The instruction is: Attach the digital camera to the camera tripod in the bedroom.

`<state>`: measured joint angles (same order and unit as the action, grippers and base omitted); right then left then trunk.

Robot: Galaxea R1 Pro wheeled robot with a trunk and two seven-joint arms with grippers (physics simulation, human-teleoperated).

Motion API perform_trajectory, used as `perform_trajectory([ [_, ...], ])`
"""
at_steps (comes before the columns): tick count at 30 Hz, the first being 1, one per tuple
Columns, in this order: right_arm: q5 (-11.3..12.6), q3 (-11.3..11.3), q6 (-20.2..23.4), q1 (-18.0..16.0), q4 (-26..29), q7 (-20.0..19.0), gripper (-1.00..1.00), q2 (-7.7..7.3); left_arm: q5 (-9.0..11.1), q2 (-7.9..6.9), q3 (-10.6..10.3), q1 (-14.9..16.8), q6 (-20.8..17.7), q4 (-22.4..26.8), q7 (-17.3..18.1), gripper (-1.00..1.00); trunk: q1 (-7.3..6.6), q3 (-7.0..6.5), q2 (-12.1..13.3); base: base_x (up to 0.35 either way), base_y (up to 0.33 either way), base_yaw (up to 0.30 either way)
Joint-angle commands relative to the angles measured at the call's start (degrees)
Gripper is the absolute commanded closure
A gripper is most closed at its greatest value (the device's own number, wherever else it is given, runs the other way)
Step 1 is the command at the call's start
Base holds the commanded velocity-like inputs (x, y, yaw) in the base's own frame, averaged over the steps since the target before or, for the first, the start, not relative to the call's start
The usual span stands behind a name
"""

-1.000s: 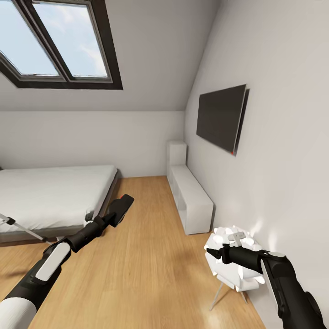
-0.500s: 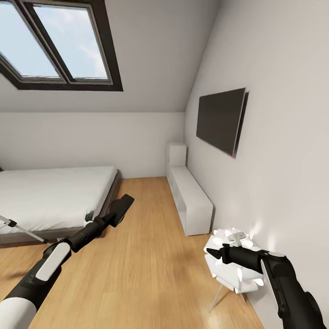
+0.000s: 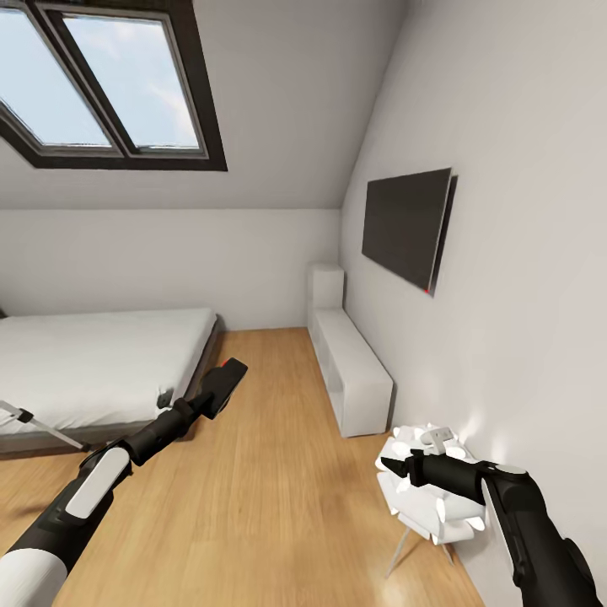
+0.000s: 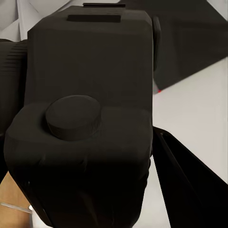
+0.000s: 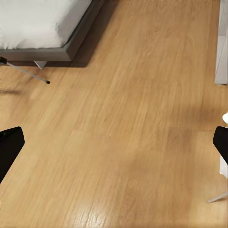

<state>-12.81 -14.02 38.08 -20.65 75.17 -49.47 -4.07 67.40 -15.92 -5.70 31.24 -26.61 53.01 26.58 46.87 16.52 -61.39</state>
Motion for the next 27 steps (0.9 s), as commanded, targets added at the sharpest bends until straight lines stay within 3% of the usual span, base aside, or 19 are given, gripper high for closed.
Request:
perform_trajectory([
  [1, -0.5, -0.1, 0.2, -0.1, 0.1, -0.5, -1.0, 0.02, 0.5, -0.04, -0.1, 0.0, -0.3, 0.0, 0.1, 1.0, -0.22, -0.11, 0.4, 0.0, 0.0, 0.0],
  [27, -0.5, -0.1, 0.2, 0.0, 0.1, -0.6, -1.0, 0.02, 0.5, -0.02, -0.1, 0.0, -0.3, 0.0, 0.1, 1.0, -5.93, -4.78, 10.8, 0.0, 0.0, 0.0],
])
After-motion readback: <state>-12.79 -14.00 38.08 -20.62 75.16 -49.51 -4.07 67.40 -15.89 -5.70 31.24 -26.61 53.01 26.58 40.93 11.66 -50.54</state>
